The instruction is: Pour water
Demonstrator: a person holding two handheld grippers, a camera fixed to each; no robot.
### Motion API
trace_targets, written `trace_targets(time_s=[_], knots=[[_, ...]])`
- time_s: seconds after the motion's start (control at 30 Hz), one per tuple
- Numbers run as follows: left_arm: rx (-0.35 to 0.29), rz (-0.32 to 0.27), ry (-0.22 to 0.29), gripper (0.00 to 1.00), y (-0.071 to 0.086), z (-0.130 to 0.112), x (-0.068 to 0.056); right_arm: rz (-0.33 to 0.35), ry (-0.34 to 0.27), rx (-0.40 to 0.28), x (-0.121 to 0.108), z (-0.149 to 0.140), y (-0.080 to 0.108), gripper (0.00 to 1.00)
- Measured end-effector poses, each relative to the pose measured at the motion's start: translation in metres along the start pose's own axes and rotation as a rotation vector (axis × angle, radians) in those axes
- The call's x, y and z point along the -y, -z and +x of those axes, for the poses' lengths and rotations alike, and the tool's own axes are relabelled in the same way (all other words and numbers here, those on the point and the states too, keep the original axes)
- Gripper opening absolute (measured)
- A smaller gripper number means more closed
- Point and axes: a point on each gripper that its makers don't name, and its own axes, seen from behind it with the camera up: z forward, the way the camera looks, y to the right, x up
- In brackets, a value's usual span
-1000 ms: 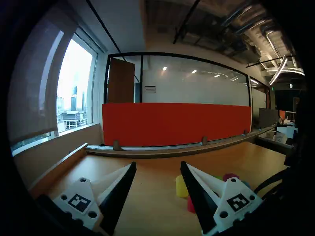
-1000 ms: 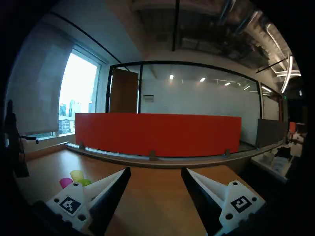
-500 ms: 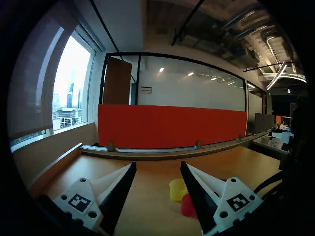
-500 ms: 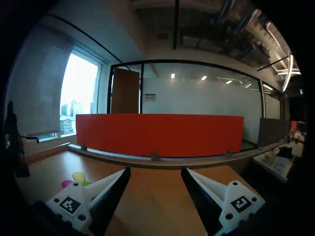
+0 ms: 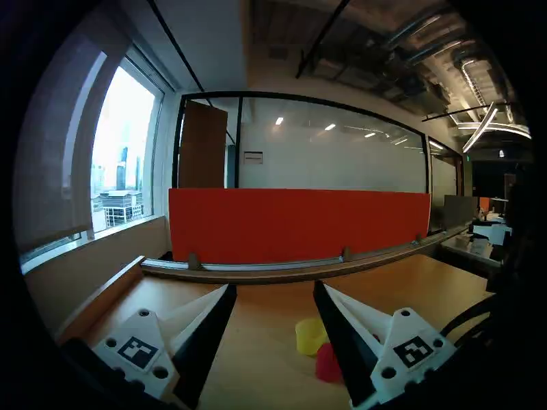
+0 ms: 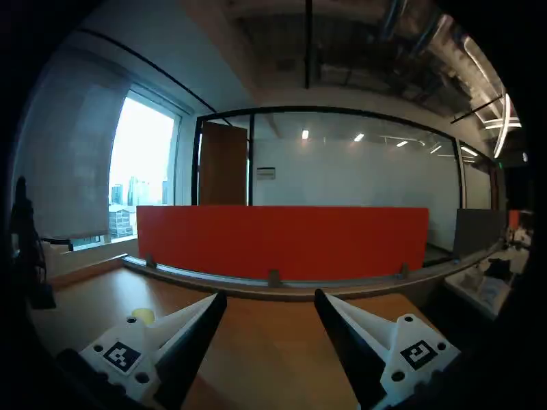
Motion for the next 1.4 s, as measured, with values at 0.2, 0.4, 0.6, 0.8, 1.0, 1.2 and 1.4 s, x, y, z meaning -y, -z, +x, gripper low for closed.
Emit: trace_targets(time_s=[0.2, 0.4, 0.6, 0.8, 1.0, 1.2, 1.4], knots=[[-0.008, -0.027, -0.006, 0.83, -0.004, 0.008, -0.008, 0.007, -0.002, -0.004, -0.002, 0.002, -0.001, 0.99], [0.004, -0.070, 0.021, 0.83, -0.009, 0.010, -0.015, 0.039, -0.008, 0.016, 0.002, -0.002, -0.002, 0.99], [0.007, -0.136, 0.004, 0.83, -0.012, 0.010, -0.024, 0.107, -0.020, 0.034, 0.009, -0.005, -0.004, 0.99], [0.026, -0.213, -0.012, 0.83, -0.016, 0.005, -0.035, 0.186, -0.018, 0.048, 0.021, -0.007, -0.006, 0.99], [0.040, -0.305, -0.036, 0.83, -0.016, 0.004, -0.051, 0.289, 0.007, 0.071, 0.042, -0.009, -0.004, 0.99], [0.058, -0.376, -0.055, 0.83, -0.020, 0.002, -0.059, 0.370, 0.020, 0.113, 0.056, -0.013, -0.003, 1.00], [0.086, -0.430, -0.068, 0.83, -0.022, -0.003, -0.064, 0.413, 0.065, 0.136, 0.066, -0.017, -0.002, 0.99]])
